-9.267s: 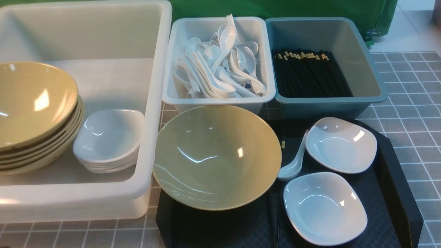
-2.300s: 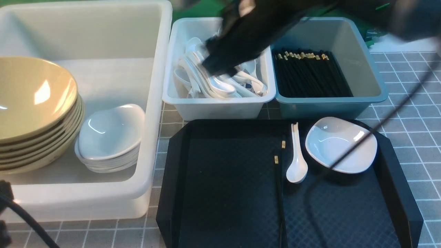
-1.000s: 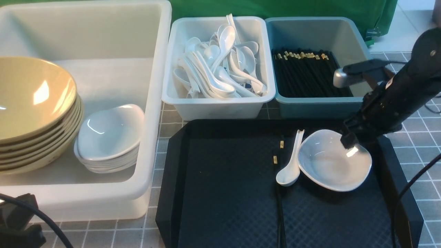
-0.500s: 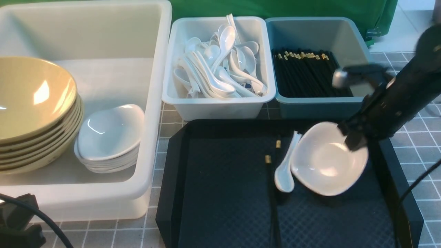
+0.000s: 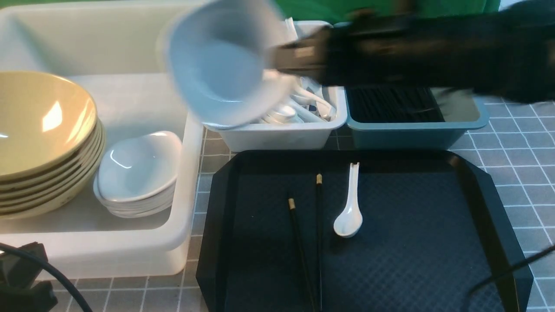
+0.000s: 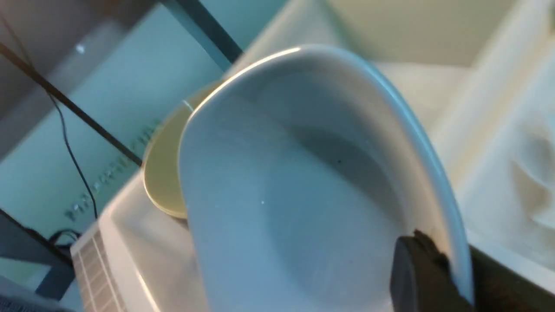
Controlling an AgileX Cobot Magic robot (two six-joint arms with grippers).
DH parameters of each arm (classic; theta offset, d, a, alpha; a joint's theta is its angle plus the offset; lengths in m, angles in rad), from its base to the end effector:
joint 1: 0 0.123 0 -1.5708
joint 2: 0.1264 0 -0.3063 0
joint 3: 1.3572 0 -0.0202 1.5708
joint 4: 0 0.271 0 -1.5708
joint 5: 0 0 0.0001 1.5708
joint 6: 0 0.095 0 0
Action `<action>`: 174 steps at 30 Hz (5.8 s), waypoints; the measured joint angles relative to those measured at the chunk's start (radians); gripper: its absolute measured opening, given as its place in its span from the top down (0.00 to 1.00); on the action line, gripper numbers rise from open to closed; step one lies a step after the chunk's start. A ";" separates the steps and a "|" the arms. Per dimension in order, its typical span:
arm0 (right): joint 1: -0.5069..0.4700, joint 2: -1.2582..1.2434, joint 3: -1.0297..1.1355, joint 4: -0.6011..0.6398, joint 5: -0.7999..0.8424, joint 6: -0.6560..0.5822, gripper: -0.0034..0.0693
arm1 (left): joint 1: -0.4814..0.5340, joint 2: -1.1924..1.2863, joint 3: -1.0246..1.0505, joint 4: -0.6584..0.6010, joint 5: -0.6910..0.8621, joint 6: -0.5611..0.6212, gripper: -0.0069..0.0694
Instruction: On grey table put chopsticks spoon bowls plates into blue grey white boxes.
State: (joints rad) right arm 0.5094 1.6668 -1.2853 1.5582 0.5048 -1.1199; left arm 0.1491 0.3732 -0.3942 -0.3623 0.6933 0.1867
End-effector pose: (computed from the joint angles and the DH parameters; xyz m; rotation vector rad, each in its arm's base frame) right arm 0.3374 0.2412 0.3378 -0.4422 1.9399 1.1045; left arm 0.0794 -0.0099 0.2705 -0.1248 2.1106 -0.2113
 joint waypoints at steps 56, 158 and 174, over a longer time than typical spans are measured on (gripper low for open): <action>0.234 0.213 0.058 -1.342 0.195 1.170 0.11 | 0.000 0.000 0.000 -0.001 0.003 -0.001 0.92; 0.248 0.174 -0.173 -1.521 0.398 0.944 0.88 | 0.000 0.000 0.020 -0.018 -0.028 0.011 0.92; -0.220 0.097 -0.179 -1.758 -0.466 1.139 0.81 | 0.000 0.000 0.020 -0.018 -0.029 0.011 0.92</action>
State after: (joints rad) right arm 0.2890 1.7643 -1.4645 -0.1997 0.0389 0.0192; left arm 0.1491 0.3732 -0.3740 -0.3807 0.6641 0.1982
